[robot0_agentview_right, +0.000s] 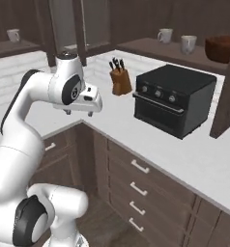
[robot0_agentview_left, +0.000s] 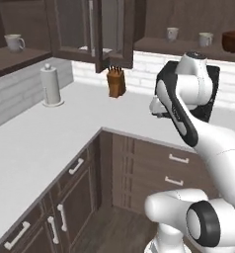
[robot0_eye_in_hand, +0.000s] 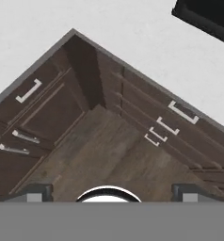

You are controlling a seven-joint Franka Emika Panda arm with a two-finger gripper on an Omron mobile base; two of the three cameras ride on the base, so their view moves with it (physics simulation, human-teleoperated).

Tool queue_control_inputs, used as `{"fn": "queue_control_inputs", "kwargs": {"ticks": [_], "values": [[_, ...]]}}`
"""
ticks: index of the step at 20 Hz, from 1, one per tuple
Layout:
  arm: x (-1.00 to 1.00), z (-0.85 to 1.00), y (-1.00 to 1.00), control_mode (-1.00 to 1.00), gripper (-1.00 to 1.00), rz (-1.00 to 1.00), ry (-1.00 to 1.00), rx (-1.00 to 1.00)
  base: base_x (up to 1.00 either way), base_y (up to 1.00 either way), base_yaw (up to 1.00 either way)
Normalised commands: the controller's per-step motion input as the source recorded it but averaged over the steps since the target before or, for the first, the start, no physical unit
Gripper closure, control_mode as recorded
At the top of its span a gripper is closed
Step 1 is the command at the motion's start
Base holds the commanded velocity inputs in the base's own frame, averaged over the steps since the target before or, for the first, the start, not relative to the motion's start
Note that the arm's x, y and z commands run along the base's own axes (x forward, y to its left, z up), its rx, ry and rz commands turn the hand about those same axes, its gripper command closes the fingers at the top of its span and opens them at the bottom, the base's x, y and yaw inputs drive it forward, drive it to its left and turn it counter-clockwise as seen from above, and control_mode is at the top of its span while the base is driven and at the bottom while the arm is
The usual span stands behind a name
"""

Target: Gather all objects into one cabinet and sort the glasses and bowls to opposite sides.

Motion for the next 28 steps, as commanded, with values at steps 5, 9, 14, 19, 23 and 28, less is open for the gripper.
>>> {"fn": "queue_control_inputs", "kwargs": {"ticks": [5,9,14,19,23,28], "values": [[0.0,0.0,0.0,1.0,-1.0,0.0,0.0,0.0,-0.15,0.3,0.58],[0.0,0.0,0.0,1.0,-1.0,0.0,0.0,0.0,0.0,0.43,0.56],[0.0,0.0,0.0,1.0,-1.0,0.0,0.0,0.0,0.05,0.38,0.61],[0.0,0.0,0.0,1.0,-1.0,0.0,0.0,0.0,0.27,0.13,0.65],[0.0,0.0,0.0,1.0,-1.0,0.0,0.0,0.0,0.24,0.0,0.4],[0.0,0.0,0.0,1.0,-1.0,0.0,0.0,0.0,0.15,-0.03,0.0]]}}
